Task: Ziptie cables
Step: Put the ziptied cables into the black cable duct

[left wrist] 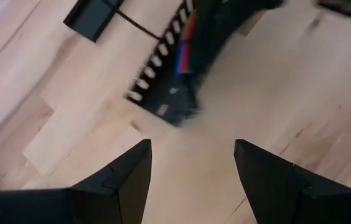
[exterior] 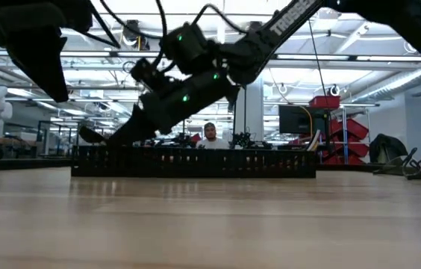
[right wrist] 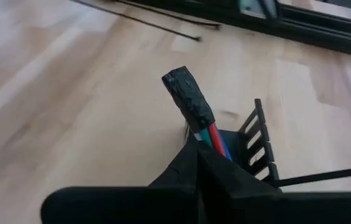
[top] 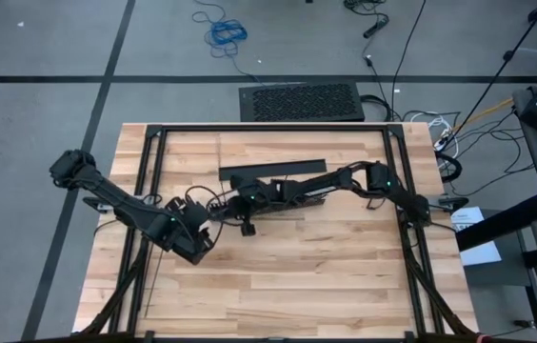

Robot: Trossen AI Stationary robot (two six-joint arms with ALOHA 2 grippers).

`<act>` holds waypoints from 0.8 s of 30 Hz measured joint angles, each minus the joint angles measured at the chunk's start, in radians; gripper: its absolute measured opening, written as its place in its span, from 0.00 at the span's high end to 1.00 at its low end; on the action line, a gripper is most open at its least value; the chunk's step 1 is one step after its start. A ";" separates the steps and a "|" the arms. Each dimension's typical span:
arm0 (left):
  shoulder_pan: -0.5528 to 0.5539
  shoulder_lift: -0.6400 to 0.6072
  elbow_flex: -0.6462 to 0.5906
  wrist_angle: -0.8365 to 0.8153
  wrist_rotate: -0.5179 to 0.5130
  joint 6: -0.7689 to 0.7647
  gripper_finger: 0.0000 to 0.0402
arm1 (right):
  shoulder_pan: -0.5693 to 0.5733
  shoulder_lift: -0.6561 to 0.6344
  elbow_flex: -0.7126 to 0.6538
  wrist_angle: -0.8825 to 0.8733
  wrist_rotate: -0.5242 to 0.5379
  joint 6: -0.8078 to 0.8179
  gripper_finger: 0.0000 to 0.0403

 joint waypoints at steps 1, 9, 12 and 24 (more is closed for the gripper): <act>0.000 0.000 0.000 0.007 -0.005 0.001 0.44 | -0.010 0.006 0.005 0.004 -0.001 0.009 1.00; 0.010 0.000 0.000 0.025 -0.111 0.047 0.44 | -0.040 0.011 0.008 -0.022 -0.029 0.054 1.00; 0.040 0.007 -0.001 0.081 -0.128 0.118 0.44 | -0.036 0.009 0.008 -0.024 -0.038 0.052 1.00; 0.210 0.011 -0.185 0.301 -0.053 0.270 0.44 | -0.028 0.011 0.003 -0.057 -0.055 0.057 1.00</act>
